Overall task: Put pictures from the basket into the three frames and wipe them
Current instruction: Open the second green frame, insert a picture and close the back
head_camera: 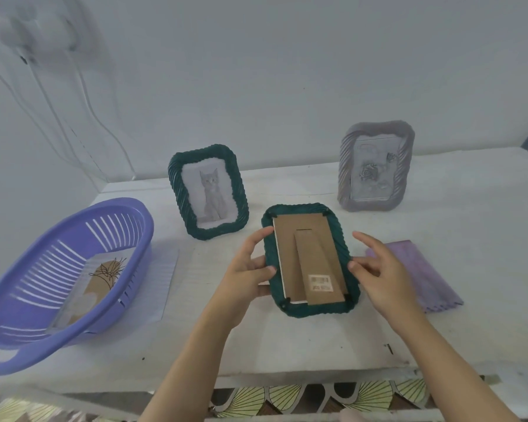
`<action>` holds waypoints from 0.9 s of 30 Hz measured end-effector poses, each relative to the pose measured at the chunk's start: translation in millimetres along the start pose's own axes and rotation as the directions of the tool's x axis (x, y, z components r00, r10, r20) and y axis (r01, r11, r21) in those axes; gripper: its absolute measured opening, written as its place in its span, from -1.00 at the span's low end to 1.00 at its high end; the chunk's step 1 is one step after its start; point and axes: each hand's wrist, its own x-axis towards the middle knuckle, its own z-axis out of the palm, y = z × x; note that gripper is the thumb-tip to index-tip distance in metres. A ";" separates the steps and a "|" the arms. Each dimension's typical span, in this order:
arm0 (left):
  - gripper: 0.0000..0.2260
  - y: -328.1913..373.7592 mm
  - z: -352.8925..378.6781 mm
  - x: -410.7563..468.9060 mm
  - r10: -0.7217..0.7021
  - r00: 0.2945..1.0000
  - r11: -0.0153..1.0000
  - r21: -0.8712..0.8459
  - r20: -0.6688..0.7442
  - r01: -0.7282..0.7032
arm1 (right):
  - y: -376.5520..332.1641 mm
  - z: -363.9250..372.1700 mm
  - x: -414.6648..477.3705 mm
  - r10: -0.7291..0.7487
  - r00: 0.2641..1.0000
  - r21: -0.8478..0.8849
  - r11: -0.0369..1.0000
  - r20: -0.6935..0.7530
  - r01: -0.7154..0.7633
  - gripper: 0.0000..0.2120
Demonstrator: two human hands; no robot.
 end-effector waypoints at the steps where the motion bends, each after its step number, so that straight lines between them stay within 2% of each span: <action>1: -0.47 -3.7 0.5 0.7 0.000 1.000 0.999 0.035 -0.020 0.001 | 1.8 1.1 -1.2 0.003 1.000 -0.006 1.000 -0.003 -0.003 -0.51; 6: -0.43 -31.4 0.7 3.6 0.081 0.985 0.936 0.351 -0.152 -0.023 | 11.6 11.0 -9.6 0.003 1.000 -0.085 0.996 0.016 -0.001 -0.46; 10: -0.48 -44.9 -0.8 2.8 0.097 0.989 0.862 0.506 -0.113 -0.027 | 16.3 14.5 -13.2 -0.031 0.999 -0.148 0.989 -0.029 0.026 -0.45; 13: -0.52 -52.0 -1.7 2.3 0.123 0.987 0.763 0.646 -0.101 -0.028 | 17.9 16.6 -15.3 -0.081 0.995 -0.235 0.970 -0.054 0.066 -0.46; 16: -0.56 -54.5 -1.6 0.2 0.120 0.986 0.700 0.714 -0.112 -0.004 | 22.0 17.1 -15.3 -0.091 0.994 -0.283 0.956 -0.052 0.072 -0.48; 19: -0.60 -50.9 -0.6 -2.8 0.199 0.975 0.697 0.713 -0.097 -0.072 | 26.7 13.6 -13.0 -0.159 0.987 -0.324 0.936 -0.028 0.141 -0.53; 21: -0.65 -48.4 -1.9 -7.4 0.248 0.966 0.742 0.655 -0.070 -0.143 | 25.4 9.7 -14.8 -0.234 0.970 -0.291 0.926 0.060 0.242 -0.57; 23: -0.67 -46.1 -2.1 -13.8 0.251 0.968 0.752 0.628 0.010 -0.201 | 21.7 7.3 -19.4 -0.295 0.933 -0.246 0.907 0.208 0.341 -0.57; 25: -0.67 -47.8 -1.8 -17.3 0.225 0.968 0.702 0.670 0.115 -0.243 | 20.8 7.0 -22.8 -0.306 0.891 -0.267 0.876 0.335 0.401 -0.60; 27: -0.65 -51.2 -2.4 -17.1 0.205 0.959 0.589 0.758 0.195 -0.280 | 25.0 8.3 -23.9 -0.290 0.864 -0.313 0.845 0.413 0.433 -0.62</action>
